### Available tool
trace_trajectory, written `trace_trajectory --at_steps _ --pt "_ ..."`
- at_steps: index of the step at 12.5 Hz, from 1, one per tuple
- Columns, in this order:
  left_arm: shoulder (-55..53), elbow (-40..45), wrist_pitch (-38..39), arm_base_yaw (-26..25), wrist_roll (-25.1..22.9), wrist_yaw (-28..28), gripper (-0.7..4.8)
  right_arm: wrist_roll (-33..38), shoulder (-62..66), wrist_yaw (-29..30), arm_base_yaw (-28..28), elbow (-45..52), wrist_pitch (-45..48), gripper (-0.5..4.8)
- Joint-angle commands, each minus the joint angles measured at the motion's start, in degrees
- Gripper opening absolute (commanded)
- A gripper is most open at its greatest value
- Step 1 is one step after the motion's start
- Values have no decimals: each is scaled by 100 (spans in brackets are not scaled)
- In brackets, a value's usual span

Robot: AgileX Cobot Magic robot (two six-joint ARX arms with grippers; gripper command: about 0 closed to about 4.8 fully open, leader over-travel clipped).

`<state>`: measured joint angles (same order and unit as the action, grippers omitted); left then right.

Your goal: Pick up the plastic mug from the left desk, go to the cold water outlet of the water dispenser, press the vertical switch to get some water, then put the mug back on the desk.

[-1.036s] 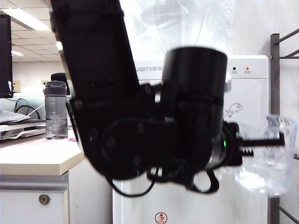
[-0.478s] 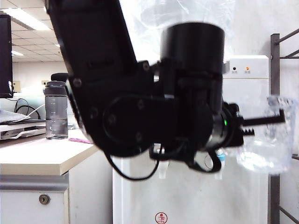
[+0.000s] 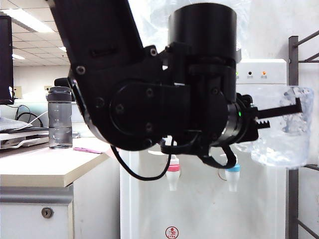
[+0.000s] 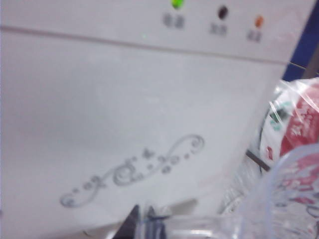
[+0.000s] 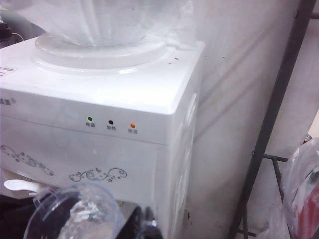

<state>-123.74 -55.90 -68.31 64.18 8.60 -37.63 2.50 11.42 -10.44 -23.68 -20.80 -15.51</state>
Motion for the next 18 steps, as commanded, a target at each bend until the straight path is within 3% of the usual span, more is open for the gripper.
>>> trace_trajectory --at_steps 1,18 --pt "136 -22 -214 15 20 -31 2 4 4 2 4 -11 70 -1" --pt "372 -22 -321 9 -240 -118 2 4 4 2 -2 -11 70 -1"
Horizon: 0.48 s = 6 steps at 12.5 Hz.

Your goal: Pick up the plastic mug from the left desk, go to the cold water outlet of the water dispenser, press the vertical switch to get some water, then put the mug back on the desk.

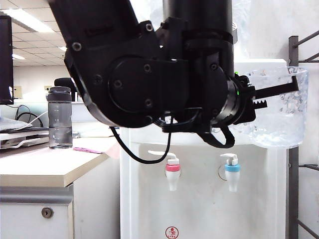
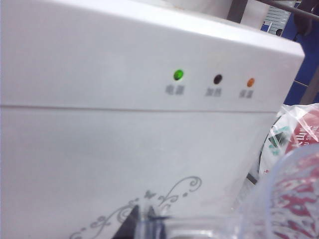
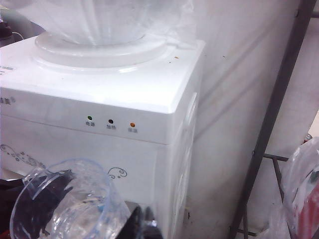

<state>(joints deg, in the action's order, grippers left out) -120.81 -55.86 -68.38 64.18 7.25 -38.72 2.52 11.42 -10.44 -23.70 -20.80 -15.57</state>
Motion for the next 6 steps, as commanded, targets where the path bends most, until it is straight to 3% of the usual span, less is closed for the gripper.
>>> trace_trajectory --at_steps 1,6 --pt "79 -26 -358 9 -136 -7 2 2 4 2 0 -11 76 -1" --pt "76 -28 -855 0 -129 -61 3 2 4 2 0 -11 76 -1"
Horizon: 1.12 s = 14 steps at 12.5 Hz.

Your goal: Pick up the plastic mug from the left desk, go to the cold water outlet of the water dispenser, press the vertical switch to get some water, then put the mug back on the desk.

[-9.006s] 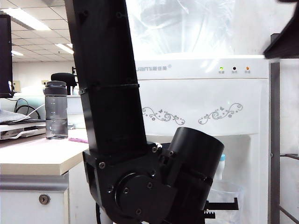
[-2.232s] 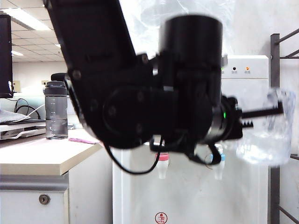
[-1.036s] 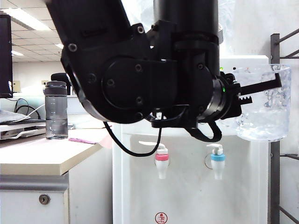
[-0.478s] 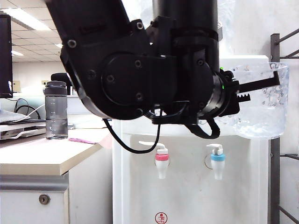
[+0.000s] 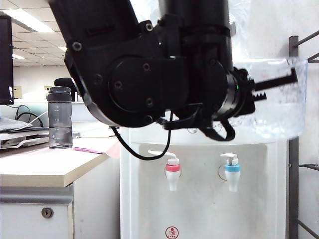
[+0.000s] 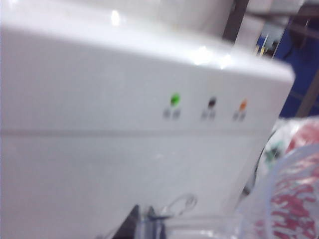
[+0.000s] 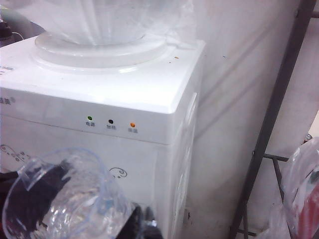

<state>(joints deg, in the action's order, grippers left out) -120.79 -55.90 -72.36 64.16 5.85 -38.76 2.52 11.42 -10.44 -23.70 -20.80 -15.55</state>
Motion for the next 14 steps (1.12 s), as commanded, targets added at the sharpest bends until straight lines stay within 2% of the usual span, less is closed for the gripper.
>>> trace_trajectory --at_steps 1,10,11,12,14 --pt "74 -24 -522 2 11 -125 3 2 4 2 0 -11 74 -1" --pt "76 -24 -741 4 7 -199 3 2 4 2 0 -11 74 -1" --pt "142 -24 -595 4 7 -122 3 2 4 2 0 -11 74 -1" --pt "761 -24 557 4 13 68 3 2 4 2 0 -11 74 -1" --pt "1075 -24 1060 2 15 66 3 2 4 2 0 -11 74 -1"
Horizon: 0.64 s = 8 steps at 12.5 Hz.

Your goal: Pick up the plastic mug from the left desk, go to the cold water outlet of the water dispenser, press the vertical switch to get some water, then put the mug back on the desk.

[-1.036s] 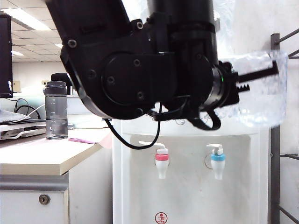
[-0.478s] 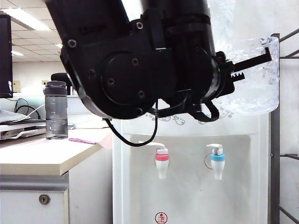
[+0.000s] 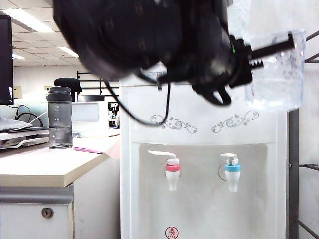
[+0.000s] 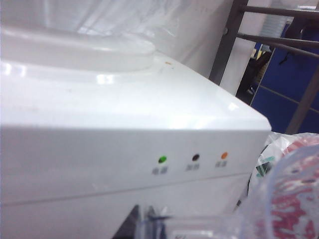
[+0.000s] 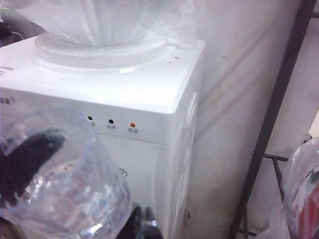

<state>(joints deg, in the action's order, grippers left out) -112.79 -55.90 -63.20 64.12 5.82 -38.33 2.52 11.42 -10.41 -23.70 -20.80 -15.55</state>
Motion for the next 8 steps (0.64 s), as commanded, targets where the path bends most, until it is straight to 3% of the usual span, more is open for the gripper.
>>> trace_trajectory --at_steps 1,5,8 --pt "452 -24 382 7 17 20 3 2 4 0 0 -11 74 -1" --pt "1110 -24 1329 -83 17 -68 3 2 4 0 0 -11 74 -1" --pt "1779 -24 2129 -514 15 -35 3 2 4 0 0 -11 74 -1"
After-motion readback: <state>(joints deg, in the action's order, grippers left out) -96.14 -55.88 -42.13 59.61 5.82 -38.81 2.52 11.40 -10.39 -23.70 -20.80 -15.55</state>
